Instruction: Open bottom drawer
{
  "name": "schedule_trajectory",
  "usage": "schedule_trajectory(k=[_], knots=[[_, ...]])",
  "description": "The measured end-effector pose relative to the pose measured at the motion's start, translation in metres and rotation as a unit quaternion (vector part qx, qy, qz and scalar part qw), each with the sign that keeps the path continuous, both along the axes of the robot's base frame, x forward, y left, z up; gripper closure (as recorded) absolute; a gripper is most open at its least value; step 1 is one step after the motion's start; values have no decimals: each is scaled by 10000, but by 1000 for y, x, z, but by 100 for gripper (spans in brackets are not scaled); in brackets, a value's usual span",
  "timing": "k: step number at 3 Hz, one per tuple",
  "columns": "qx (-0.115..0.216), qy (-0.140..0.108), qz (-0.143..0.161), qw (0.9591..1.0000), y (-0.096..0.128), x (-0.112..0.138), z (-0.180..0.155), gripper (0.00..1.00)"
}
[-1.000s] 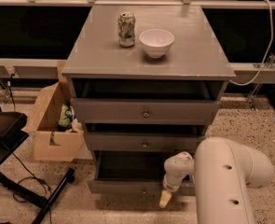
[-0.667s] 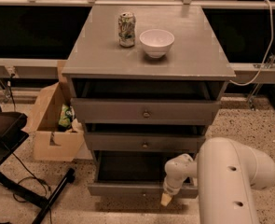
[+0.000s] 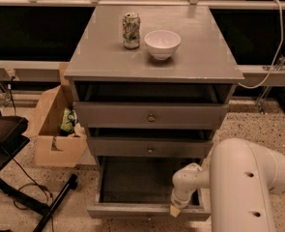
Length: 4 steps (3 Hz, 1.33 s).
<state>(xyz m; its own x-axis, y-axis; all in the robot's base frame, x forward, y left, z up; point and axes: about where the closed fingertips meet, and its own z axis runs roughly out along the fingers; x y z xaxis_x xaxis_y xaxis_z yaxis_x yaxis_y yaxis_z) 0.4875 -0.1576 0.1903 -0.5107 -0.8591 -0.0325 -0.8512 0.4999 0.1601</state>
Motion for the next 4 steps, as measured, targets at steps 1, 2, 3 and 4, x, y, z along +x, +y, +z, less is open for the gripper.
schedule_trajectory(k=[1,2,3,4], knots=[[-7,1,-7,10000,0,-1,0,84],[-6,18,-4,10000,0,-3,-1,61],[-5,31,-1,10000,0,-5,-2,38],[-5,32,-1,10000,0,-5,-2,14]])
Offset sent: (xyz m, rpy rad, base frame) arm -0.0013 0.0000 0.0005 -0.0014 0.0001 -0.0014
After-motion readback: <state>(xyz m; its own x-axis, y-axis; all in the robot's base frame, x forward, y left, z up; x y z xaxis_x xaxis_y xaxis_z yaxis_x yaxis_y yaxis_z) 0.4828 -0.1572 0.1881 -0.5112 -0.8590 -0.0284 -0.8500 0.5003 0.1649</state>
